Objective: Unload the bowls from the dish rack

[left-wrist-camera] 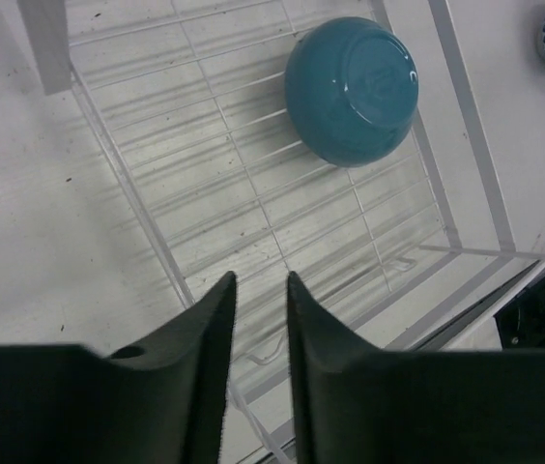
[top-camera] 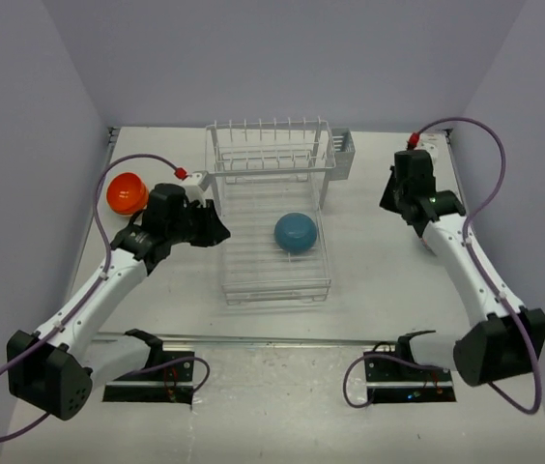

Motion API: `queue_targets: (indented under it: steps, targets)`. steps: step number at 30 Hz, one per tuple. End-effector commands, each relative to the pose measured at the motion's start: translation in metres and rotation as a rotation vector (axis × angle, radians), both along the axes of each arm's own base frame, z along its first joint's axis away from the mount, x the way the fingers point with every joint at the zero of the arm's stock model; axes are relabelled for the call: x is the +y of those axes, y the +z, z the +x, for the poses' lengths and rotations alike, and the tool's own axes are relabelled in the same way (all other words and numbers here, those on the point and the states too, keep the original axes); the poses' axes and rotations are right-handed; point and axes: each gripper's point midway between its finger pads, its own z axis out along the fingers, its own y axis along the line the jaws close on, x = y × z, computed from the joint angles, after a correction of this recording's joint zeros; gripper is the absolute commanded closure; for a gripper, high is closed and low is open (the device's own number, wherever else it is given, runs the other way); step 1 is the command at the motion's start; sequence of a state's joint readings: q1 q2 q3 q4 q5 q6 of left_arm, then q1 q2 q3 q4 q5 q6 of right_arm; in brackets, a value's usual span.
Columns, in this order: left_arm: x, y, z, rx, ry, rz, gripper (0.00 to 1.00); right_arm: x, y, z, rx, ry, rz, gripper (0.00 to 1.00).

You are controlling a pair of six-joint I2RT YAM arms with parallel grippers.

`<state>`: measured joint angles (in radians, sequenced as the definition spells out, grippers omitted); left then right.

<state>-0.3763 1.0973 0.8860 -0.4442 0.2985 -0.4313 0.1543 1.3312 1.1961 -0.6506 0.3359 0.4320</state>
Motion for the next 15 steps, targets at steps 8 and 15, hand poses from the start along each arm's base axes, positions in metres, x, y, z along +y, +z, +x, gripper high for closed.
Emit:
queue_targets:
  steps: [8, 15]
  targets:
    - [0.022, -0.006, -0.003, -0.040, 0.083, 0.074, 1.00, 0.154, 0.014, -0.017, -0.194, 0.591, 0.272, 1.00]
    - [0.037, -0.012, -0.005, -0.045, 0.135, 0.132, 1.00, 0.207, -0.018, -0.008, -0.104, 0.702, 0.253, 1.00]
